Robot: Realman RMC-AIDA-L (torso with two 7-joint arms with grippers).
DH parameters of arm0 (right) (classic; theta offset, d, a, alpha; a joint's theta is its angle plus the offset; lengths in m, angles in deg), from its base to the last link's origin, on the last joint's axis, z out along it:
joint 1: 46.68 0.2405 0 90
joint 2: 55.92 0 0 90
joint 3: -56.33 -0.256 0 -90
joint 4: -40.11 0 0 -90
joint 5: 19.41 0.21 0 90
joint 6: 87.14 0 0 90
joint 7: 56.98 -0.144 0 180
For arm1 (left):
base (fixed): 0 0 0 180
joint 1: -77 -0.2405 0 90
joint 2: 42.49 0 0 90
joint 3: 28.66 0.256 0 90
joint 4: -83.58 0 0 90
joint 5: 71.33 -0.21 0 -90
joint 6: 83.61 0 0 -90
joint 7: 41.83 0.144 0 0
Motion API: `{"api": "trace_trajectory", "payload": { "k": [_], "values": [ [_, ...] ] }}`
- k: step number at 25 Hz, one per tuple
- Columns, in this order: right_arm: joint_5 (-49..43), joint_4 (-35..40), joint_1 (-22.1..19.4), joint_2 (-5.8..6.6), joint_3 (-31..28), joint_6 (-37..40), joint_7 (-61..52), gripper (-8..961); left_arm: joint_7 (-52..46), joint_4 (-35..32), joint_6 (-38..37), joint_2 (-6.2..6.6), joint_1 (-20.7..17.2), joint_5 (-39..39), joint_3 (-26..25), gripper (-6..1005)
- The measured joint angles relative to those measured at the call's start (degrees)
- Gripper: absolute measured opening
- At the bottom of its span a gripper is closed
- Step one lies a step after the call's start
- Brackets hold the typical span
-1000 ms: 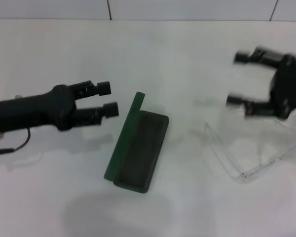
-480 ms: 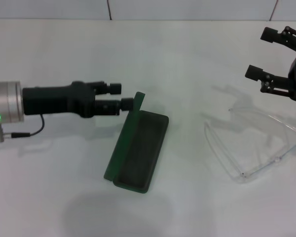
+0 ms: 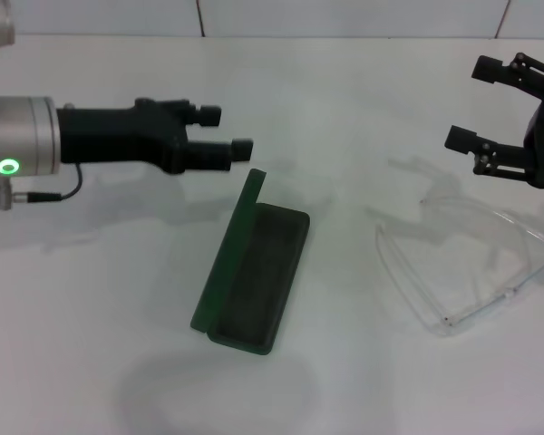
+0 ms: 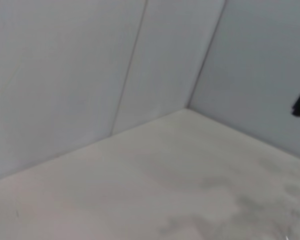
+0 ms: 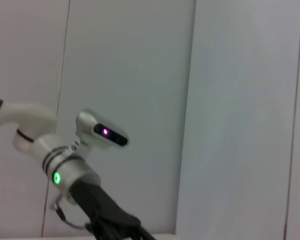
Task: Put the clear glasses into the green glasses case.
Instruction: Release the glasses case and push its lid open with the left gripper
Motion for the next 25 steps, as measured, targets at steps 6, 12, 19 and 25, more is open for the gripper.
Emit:
{"api": "trace_trajectory", "payload": {
  "k": [6, 12, 19, 25],
  "values": [
    [0.0, 0.0, 0.0, 0.07, 0.2, -1.3, 0.0, 855, -16.9, -16.6, -7.0, -5.70, -7.3, -20.7, -12.5, 830],
    [0.0, 0.5, 0.3, 0.08, 0.3, -1.4, 0.0, 855, -25.2, -18.0, -8.4, -10.63, -7.9, -34.4, -17.5, 827],
    [0.0, 0.5, 1.4, -0.09, 2.8, -2.0, 0.0, 855, -28.5, -19.6, -8.6, -13.30, -7.8, -40.8, -17.5, 824],
    [0.0, 0.5, 1.8, -0.35, 3.6, -2.1, 0.0, 855, -29.6, -20.6, -9.5, -13.72, -8.2, -42.7, -17.4, 821]
  ]
}}
